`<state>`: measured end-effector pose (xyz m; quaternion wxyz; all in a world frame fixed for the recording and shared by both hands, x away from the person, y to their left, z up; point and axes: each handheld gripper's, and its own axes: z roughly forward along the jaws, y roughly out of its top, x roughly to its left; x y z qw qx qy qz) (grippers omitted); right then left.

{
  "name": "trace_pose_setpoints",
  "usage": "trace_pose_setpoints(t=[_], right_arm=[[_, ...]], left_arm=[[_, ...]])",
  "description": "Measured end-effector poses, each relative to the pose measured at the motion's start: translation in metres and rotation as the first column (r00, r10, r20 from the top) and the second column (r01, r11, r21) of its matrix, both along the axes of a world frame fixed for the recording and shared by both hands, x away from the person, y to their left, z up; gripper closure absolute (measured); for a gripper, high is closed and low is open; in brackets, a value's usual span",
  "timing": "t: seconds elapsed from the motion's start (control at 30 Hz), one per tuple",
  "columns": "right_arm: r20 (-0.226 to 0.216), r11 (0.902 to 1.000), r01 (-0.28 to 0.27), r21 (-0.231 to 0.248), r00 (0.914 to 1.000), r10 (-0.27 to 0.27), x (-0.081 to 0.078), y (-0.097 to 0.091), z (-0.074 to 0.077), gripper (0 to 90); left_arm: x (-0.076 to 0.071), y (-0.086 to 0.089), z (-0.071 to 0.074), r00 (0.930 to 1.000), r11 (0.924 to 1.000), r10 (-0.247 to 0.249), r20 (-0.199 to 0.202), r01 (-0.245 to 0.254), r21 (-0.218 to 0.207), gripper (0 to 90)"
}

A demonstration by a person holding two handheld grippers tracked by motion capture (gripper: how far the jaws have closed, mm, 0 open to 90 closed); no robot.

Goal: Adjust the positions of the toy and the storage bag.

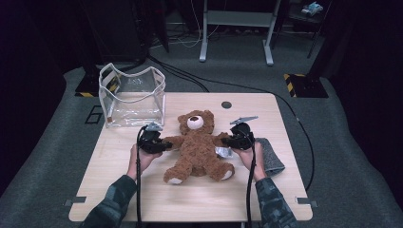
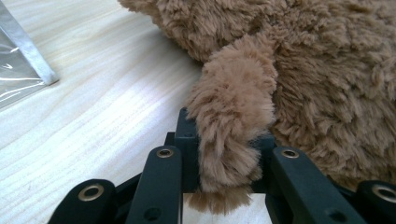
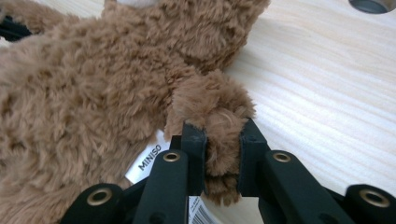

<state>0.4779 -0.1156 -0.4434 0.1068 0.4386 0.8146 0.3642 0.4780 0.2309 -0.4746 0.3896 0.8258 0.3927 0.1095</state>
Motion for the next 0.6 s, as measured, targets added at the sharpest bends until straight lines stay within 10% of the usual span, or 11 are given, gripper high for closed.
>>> trace_pose_setpoints(t=[0.6], right_arm=[[0.002,0.9998,-0.01,0.017,1.0,0.01,-0.015,0.006,-0.009,71.0]], left_arm=[[0.007,0.009,0.0,0.9989,0.9999,0.009,-0.047,-0.01,-0.009,67.6]])
